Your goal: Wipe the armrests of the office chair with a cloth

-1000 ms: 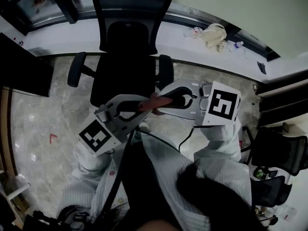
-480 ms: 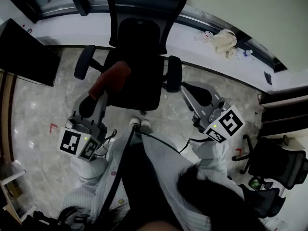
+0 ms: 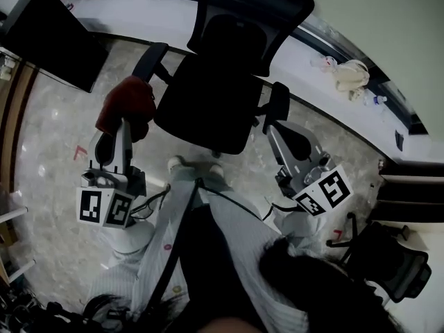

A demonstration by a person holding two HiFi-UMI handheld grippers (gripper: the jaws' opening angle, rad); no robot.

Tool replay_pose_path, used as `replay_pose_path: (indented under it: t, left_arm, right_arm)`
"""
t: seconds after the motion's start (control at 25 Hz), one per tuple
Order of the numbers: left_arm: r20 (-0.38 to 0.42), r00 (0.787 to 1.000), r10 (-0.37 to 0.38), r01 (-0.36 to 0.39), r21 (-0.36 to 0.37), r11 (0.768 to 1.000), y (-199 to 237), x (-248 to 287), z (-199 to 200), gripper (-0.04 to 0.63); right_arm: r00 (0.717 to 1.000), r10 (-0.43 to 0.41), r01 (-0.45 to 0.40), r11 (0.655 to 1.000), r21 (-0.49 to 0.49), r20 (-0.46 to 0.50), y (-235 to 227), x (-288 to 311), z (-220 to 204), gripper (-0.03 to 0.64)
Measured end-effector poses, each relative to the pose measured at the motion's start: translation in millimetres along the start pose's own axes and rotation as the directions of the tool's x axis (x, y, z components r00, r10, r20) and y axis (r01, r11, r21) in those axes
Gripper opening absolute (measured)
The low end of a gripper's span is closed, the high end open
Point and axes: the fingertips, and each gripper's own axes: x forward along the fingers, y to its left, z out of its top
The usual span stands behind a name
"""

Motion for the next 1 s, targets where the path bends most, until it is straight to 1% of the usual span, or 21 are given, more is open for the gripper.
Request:
replay_pose_path:
  t: [0.08,0.16,0.28,0.4,0.52,0.64,0.72,0.8,0.84,0.92,1.0]
  left_arm:
    - [0.046,0.999,0.007,-0.006,-0.033,0.999,20.7,-4.4,5.5,0.034]
    - [0.069,0.998,0.01,-0.007,-0.048,0.999,44.6,-3.4,7.4,0.034]
    - [0.038,0.999,-0.024,0.026,-0.047,0.999,84.9,14.0,5.0,0.034]
    - [-0.004,0.996,-0.094,0.094,-0.032,0.995,130.4,37.9,4.7,0.034]
    - [-0.041,0.983,-0.179,0.178,-0.025,0.984,178.9,62.2,9.7,0.034]
    - [-0.059,0.96,-0.275,0.273,-0.031,0.961,215.4,83.5,14.5,0.034]
    - [-0.089,0.942,-0.324,0.323,-0.026,0.946,232.5,98.5,13.9,0.034]
    - [-0.119,0.921,-0.37,0.368,-0.039,0.929,244.3,111.4,10.6,0.034]
    - [-0.147,0.91,-0.387,0.386,-0.039,0.922,250.6,115.9,4.6,0.034]
    - [-0.238,0.886,-0.399,0.404,-0.031,0.914,263.0,123.1,-18.1,0.034]
    - [-0.292,0.862,-0.414,0.421,-0.044,0.906,266.5,132.0,-41.2,0.034]
  right_arm:
    - [1.0,0.001,-0.001,1.0,0.01,-0.009,7.1,17.4,-4.3,0.002]
    - [1.0,-0.007,0.007,1.0,0.007,-0.03,14.3,38.9,-9.7,0.002]
    - [0.998,-0.043,0.044,0.999,0.018,-0.044,20.6,79.6,-15.3,0.002]
    - [0.995,-0.094,0.096,0.995,0.033,-0.037,31.8,128.9,-20.1,0.002]
    - [0.986,-0.168,0.169,0.984,0.057,-0.016,45.4,187.4,-24.5,0.002]
    - [0.967,-0.254,0.252,0.963,0.099,0.002,56.8,245.1,-32.0,0.002]
    - [0.953,-0.303,0.299,0.946,0.126,0.012,61.3,277.3,-36.1,0.002]
    - [0.941,-0.337,0.333,0.932,0.142,0.003,66.0,301.6,-40.9,0.002]
    - [0.938,-0.347,0.344,0.927,0.151,-0.011,68.7,310.8,-45.1,0.002]
    - [0.936,-0.348,0.352,0.92,0.173,-0.053,72.9,324.8,-57.0,0.002]
    - [0.934,-0.346,0.358,0.913,0.194,-0.092,72.9,332.3,-71.5,0.002]
